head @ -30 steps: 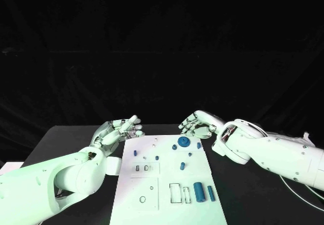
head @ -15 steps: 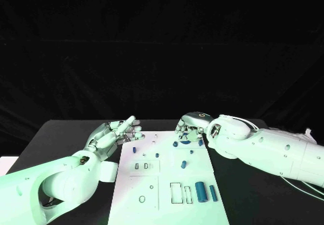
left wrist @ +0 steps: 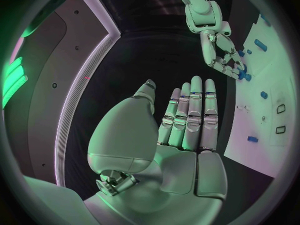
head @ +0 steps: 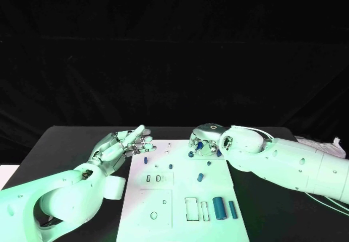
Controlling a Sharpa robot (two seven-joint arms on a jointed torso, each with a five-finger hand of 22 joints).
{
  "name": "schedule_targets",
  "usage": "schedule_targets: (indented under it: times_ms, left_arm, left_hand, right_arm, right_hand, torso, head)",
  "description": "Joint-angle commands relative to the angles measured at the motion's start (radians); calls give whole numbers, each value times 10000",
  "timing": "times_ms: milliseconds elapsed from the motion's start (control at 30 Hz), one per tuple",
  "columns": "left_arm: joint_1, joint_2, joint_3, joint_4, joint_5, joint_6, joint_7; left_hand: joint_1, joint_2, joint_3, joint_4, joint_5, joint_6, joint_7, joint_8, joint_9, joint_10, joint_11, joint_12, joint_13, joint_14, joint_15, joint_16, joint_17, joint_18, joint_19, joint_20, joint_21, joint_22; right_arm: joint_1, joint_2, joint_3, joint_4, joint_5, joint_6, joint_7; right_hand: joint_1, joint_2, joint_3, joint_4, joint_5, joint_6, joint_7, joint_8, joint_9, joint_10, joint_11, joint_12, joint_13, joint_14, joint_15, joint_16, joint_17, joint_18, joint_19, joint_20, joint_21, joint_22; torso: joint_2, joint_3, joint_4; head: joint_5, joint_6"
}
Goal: Assemble the parts on the task board
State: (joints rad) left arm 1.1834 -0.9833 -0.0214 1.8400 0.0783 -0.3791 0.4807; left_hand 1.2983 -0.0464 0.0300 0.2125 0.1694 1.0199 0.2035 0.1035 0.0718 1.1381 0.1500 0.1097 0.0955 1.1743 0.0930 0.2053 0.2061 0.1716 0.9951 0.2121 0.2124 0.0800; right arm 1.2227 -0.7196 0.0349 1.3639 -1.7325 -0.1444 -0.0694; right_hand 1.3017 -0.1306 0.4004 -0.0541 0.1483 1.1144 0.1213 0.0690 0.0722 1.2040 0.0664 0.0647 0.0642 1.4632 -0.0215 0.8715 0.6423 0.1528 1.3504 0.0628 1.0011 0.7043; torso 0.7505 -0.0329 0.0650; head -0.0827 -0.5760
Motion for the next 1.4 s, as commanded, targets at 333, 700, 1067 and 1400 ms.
schedule_targets:
  times_ms: [333, 700, 1067, 1400]
  left_arm:
    - [84, -53, 13, 98, 38, 189, -29]
    - [98, -80, 14, 69, 40, 148, -88]
    - [102, -77, 15, 36, 42, 118, -131]
    - [106, -79, 15, 10, 93, 86, -146]
  left_hand:
    - [43, 71, -38, -56, 45, -32, 59, -50, -16, -93, -1, -99, -14, -17, 79, -46, 34, 122, 36, 39, -48, -23]
    - [84, 107, -57, -112, 48, -63, 77, -92, -18, -129, 13, -143, -19, 8, 82, -54, 64, 124, 66, 43, -64, -34]
    - [101, 125, -63, -133, 49, -78, 85, -110, -19, -144, 19, -161, -20, 20, 82, -56, 76, 125, 80, 43, -69, -38]
    - [125, 148, -72, -166, 50, -103, 97, -138, -20, -167, 28, -186, -23, 38, 83, -59, 95, 126, 101, 43, -76, -43]
  right_arm:
    - [4, 195, -13, -243, -456, 537, -37]
    - [-15, 296, -35, -290, -461, 727, 94]
    - [-19, 314, -44, -317, -461, 879, 153]
    - [-20, 324, -44, -293, -402, -30, 344]
  right_hand:
    - [98, -147, 192, 250, -75, -59, 19, -41, 22, -50, 27, -27, -12, 372, 44, 1443, 1434, -337, 101, 86, 1224, 1456]
    - [195, -96, 334, 385, -83, 39, 17, -32, 43, 35, 15, -29, -13, 394, 57, 2273, 2267, -458, 213, 105, 1994, 2434]
    - [326, 125, 538, 471, -167, 261, -19, 26, 93, 230, -28, 8, 3, 480, 30, 3071, 3176, -582, 397, 106, 2653, 3347]
    - [491, 515, 827, 528, -440, 771, -113, 165, 266, 826, -171, 31, 30, 486, -87, 3656, 3728, -772, 731, 17, 3508, 4596]
  torso:
    - [156, 10, 62]
    - [223, -2, 53]
    - [256, -3, 66]
    - [281, -11, 97]
  head:
    - [-8, 23]
    - [35, 7]
    - [16, 0]
    - [-29, 20]
